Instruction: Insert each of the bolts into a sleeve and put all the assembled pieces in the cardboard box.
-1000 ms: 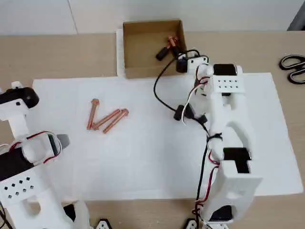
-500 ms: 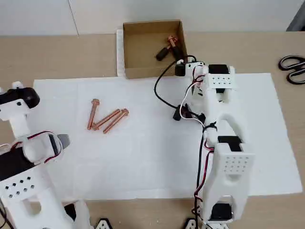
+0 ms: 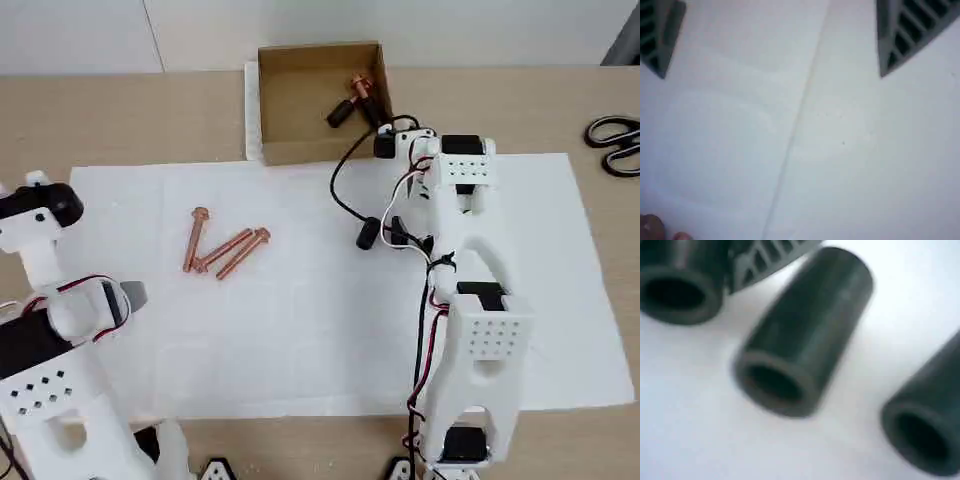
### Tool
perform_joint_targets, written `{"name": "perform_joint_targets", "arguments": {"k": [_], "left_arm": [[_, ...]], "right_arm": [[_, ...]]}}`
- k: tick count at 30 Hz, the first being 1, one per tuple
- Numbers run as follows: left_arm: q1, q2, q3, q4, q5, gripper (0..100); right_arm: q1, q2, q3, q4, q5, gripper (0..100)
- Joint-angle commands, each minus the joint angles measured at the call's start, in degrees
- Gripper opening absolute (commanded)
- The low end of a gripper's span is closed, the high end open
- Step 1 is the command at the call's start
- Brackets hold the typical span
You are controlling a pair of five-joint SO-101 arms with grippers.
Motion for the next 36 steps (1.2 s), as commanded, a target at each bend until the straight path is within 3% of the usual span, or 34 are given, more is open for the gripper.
{"name": "perform_joint_targets", "arguments": {"k": [1, 13, 16, 25, 36], "left_arm": [[-0.2, 0.1, 0.1, -1.2, -0.3, 26], [0.1, 0.9, -3.8, -0.3, -0.4, 26], [2.9, 4.7, -7.3, 0.6, -0.6, 26], [17.1, 36.6, -27.9, 2.4, -1.9, 26], [18.3, 71.6, -55.0, 1.6, -3.2, 26]], "right_arm": [[-0.2, -0.1, -0.5, 0.4, 0.5, 0.9], [-0.2, -18.3, -2.1, 10.4, 0.4, 0.3], [-0.2, -24.0, -2.0, 13.1, 0.4, 0.3], [-0.2, -30.0, 1.8, 13.9, 0.2, 0.3], [-0.2, -30.5, 4.0, 13.8, 0.2, 0.3]]}}
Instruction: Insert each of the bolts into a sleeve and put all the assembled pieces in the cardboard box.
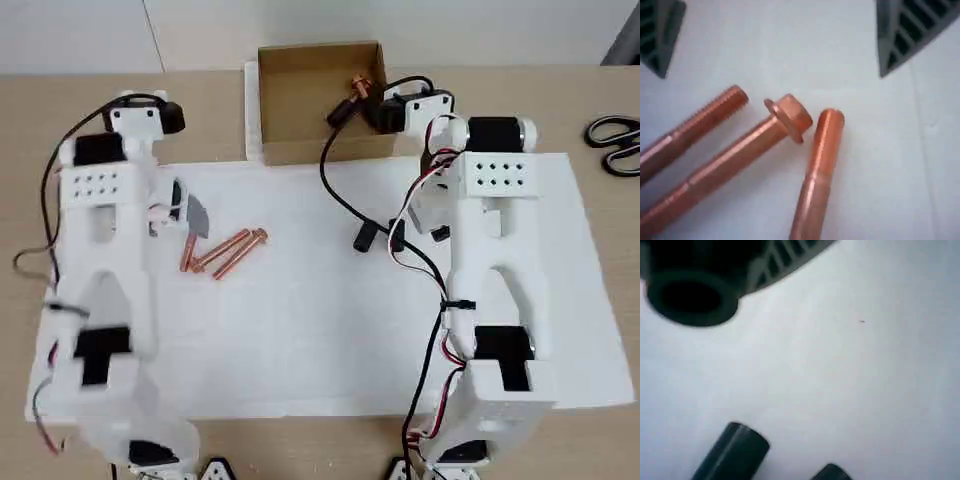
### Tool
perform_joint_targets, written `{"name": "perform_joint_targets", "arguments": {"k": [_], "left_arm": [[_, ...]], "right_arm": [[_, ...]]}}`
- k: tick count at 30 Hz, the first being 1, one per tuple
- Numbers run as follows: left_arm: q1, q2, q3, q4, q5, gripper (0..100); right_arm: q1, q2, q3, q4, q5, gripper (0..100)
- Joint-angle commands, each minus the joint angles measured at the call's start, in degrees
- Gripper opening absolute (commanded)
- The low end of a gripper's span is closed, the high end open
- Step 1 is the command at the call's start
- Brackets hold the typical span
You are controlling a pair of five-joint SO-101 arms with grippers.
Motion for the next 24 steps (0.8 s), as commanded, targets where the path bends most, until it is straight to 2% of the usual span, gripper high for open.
{"name": "perform_joint_targets", "arguments": {"k": [1, 9, 16, 24], "left_arm": [[0.4, 7.8, -8.9, -0.6, -0.8, 26], [0.3, 22.0, -23.3, -0.6, -0.8, 26], [0.3, 30.9, -32.5, -0.3, -0.7, 17], [0.3, 35.3, -35.1, -0.1, -0.6, 15]], "right_arm": [[0.1, -3.9, 0.0, 0.7, 0.2, 0.3], [0.1, -3.9, 0.0, 0.7, 0.2, 0.3], [0.1, -3.9, 0.0, 0.7, 0.2, 0.3], [0.1, -3.6, 0.0, 0.7, 0.2, 0.3]]}}
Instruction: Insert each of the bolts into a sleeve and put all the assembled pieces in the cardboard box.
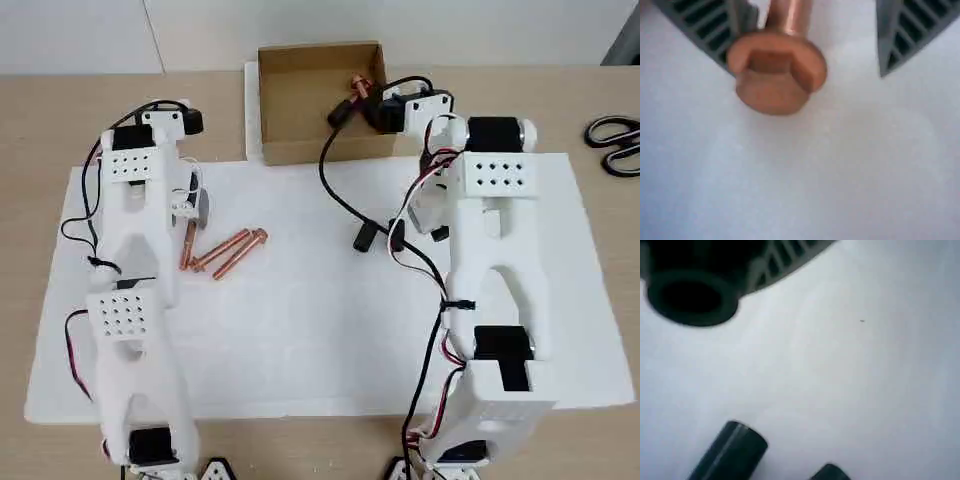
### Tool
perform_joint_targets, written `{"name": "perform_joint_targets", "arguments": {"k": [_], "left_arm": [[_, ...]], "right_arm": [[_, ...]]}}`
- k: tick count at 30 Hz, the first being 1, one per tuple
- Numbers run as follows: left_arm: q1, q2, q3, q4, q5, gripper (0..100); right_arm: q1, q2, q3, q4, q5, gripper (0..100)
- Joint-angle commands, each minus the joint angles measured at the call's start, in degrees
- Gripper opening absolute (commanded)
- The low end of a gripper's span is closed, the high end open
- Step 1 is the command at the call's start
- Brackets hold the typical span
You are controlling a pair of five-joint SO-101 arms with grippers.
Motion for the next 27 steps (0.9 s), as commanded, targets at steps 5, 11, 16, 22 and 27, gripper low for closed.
{"name": "perform_joint_targets", "arguments": {"k": [5, 11, 16, 22, 27], "left_arm": [[0.2, 0.1, -2.2, -0.3, 0.0, 12], [0.9, -0.1, -2.3, 1.2, -0.4, 1], [1.9, -0.1, -7.5, 4.7, 0.0, 1], [3.1, -8.7, -10.6, 4.7, 0.1, 1], [3.9, -20.7, -10.3, 4.7, 0.1, 1]], "right_arm": [[0.2, -3.6, 0.0, 0.7, 0.1, 0.3], [0.2, -3.6, 0.0, 0.7, 0.1, 0.3], [0.2, -3.9, 0.0, 0.7, 0.1, 0.3], [0.1, -4.0, -0.2, 0.7, 0.1, 0.3], [0.0, -7.3, -0.4, 0.8, 0.1, 0.3]]}}
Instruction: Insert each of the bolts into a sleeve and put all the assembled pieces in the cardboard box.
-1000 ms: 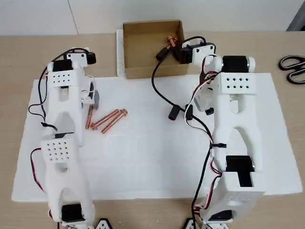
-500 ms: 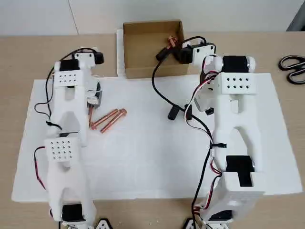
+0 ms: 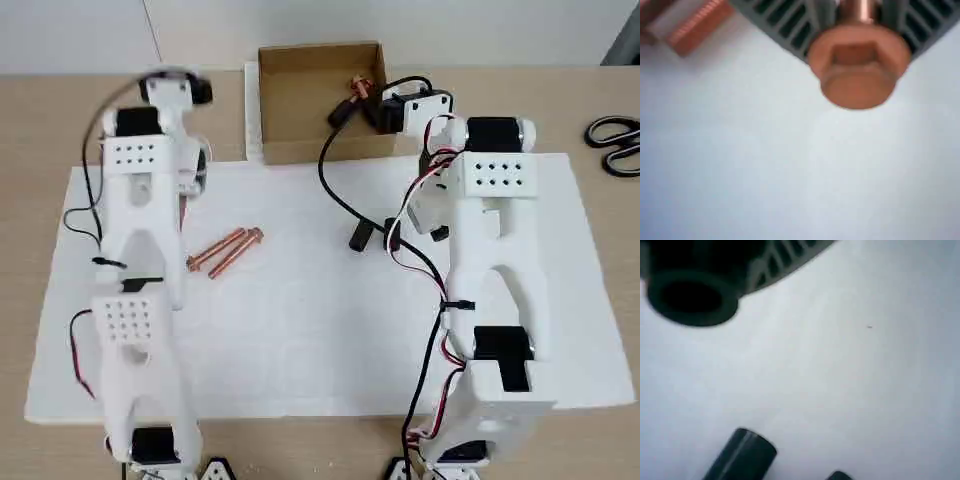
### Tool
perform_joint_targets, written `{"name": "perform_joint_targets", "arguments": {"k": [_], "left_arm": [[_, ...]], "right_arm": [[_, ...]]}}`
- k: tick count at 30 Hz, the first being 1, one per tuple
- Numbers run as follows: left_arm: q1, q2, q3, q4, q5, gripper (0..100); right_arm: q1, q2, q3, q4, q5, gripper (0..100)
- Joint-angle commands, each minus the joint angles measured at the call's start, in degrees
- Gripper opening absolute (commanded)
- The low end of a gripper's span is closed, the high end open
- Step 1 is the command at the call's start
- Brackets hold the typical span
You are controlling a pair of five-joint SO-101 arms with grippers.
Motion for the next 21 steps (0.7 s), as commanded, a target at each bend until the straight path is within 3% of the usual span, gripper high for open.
{"name": "perform_joint_targets", "arguments": {"k": [1, 9, 16, 21], "left_arm": [[0.5, -13.7, -1.8, 1.1, 0.0, 1], [0.5, -44.1, 20.9, 1.0, 3.6, 1], [7.9, -61.5, 42.2, 1.0, 3.7, 1], [13.3, -68.4, 49.9, -2.0, 3.8, 1]], "right_arm": [[0.0, -8.8, -0.2, 1.1, 0.1, 0.3], [-0.2, -34.0, 7.7, 0.7, -2.9, 0.3], [-0.1, -51.0, 28.8, 0.6, -3.2, 0.3], [0.0, -62.4, 42.3, -10.2, -3.3, 0.3]]}}
